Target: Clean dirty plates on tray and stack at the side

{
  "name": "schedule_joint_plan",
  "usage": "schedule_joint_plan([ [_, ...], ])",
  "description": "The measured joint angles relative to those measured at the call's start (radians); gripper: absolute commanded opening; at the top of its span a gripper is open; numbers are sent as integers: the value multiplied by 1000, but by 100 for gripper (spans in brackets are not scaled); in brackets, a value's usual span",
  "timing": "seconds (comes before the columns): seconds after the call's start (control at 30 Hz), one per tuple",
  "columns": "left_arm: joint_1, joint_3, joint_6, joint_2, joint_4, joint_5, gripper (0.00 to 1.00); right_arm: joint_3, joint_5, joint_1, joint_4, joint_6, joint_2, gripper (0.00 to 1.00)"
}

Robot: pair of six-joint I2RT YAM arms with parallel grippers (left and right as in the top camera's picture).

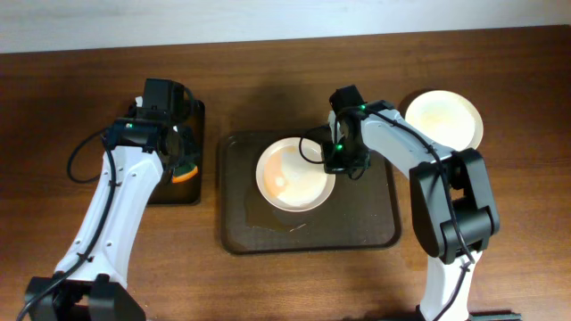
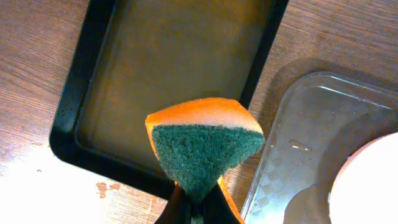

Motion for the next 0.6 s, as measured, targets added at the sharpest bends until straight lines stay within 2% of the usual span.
schedule_joint_plan([
  [0.13, 0, 0, 0, 0, 0, 0, 0, 4, 245, 43, -62, 13, -101, 4],
  [0.33, 0, -1, 0, 0, 0, 0, 0, 17, 686, 296, -75, 2, -382, 4],
  [0.5, 0, -1, 0, 0, 0, 0, 0, 17, 1156, 490, -78, -13, -385, 4],
  [0.6, 0, -1, 0, 0, 0, 0, 0, 17, 1326, 555, -79, -16, -385, 4],
])
